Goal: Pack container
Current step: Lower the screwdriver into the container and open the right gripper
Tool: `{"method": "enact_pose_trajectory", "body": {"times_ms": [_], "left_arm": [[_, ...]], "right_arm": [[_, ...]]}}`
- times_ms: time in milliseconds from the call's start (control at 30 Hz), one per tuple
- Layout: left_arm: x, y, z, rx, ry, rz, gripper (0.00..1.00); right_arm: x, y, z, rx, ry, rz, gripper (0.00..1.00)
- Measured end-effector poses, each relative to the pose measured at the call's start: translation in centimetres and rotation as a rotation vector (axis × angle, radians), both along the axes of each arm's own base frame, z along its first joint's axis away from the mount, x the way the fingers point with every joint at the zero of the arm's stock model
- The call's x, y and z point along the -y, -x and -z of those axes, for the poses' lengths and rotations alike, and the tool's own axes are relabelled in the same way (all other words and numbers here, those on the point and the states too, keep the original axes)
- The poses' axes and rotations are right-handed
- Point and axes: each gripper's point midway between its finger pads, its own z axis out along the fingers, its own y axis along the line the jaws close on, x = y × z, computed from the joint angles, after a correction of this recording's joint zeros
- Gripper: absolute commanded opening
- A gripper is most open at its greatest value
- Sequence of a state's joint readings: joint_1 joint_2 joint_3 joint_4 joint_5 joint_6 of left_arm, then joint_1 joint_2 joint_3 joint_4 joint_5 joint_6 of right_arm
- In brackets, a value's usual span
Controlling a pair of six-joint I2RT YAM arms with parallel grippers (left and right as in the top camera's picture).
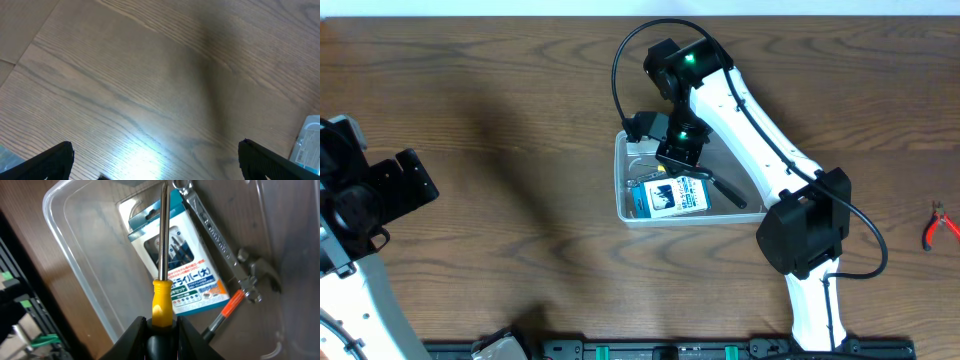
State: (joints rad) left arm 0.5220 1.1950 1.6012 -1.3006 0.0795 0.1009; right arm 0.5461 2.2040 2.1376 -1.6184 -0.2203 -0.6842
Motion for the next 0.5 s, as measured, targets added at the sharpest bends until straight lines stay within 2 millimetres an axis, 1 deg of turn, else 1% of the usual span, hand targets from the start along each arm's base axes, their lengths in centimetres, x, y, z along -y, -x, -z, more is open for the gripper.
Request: {"method": "enact_pose_trajectory", "body": {"times_ms": [200,500], "left_arm": [[0.0,0.0,0.0,0.000,0.000,0.000,0.98],[0.0,0.0,0.0,0.000,0.000,0.000,0.98]], "right_arm": [[-0.2,-1.2,0.7,0.047,-0.037,-0.067,0.23],[1.2,-1.9,3.2,0.040,-0.041,-0.109,0.23]]}}
